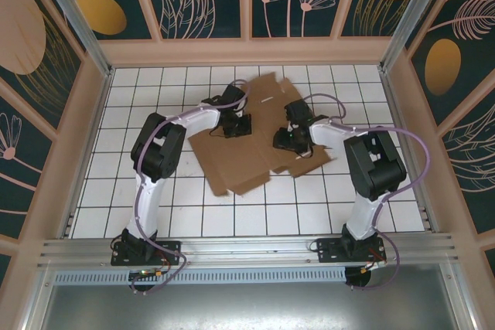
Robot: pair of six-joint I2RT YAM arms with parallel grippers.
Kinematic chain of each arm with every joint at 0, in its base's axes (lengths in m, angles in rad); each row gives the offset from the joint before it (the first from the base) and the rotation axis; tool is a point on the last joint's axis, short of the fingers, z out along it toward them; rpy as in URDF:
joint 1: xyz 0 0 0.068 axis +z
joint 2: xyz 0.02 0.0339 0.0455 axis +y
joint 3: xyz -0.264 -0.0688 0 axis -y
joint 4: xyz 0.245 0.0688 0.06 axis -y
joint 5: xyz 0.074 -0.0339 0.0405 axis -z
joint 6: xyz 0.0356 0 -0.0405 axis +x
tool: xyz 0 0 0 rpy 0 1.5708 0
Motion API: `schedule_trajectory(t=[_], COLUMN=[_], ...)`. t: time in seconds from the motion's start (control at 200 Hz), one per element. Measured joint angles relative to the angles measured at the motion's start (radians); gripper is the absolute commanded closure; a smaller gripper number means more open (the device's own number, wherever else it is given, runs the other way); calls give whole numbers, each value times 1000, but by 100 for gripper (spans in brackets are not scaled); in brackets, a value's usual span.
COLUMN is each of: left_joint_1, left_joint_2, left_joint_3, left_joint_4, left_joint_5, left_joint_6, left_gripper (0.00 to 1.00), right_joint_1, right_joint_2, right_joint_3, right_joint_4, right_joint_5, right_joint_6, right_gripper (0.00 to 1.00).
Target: Fold the paper box
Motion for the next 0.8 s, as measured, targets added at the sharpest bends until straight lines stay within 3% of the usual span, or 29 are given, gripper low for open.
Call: schedule_trajectory(t=[0.14,0.25,0.405,0.525,0.801], left_joint_1=[31,54,63,58,60], left_joint_2=[42,26,-66,-82,-84], left_joint_3=[108,117,-36,-124,-185], left_joint_4=[-47,-55,11,50,132], left_joint_5=[-50,-58,5,58,114], left_joint_6=[20,30,13,-10,-24], left_gripper=[100,100,100,100,100], right_joint_1=[27,-59,-259,-385,-453], right_joint_2=[-32,-108,-231,-211,-13], right_joint_3=[-19,-30,-29,-34,-19], right_joint_4=[-8,-34,-11,45,96], right_joint_5=[-97,-125,-86,-97,-287], right_joint_6=[32,23,-43,-107,-229], right_gripper=[43,29,31,31,36])
